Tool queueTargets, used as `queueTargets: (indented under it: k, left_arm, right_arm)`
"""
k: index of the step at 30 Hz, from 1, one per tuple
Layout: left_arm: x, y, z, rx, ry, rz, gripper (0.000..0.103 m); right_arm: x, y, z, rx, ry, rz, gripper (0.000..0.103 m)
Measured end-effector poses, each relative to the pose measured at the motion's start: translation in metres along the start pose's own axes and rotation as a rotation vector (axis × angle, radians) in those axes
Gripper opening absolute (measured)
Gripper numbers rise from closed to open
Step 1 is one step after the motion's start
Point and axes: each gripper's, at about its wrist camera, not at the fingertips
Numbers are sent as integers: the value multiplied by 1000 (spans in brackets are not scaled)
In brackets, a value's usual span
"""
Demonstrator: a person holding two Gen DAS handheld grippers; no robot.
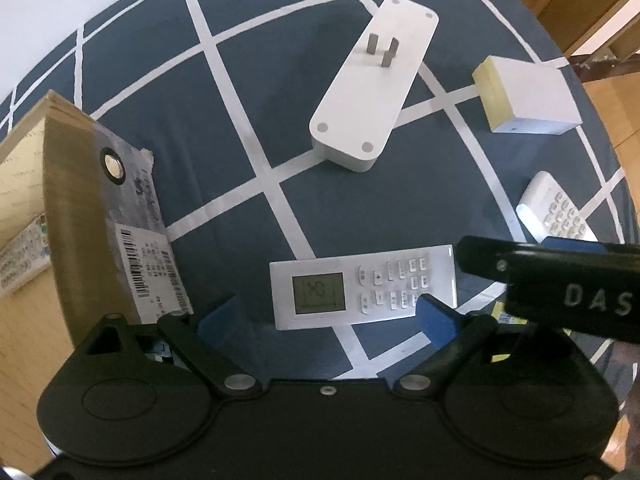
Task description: Organize objects
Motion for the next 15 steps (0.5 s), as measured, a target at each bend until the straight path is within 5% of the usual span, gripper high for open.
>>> queueTargets:
  k: [15]
  left_arm:
    - [22, -2, 11, -46, 14, 51, 100]
  right_arm:
    - [10, -7, -4, 2, -6, 17, 78]
Point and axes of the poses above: each gripper's, at about its wrist camera, not at the fingertips, and x roughly the way its jaws point, z to its left, y to its underside, and after that the axes turned 11 degrees about y, right-handed
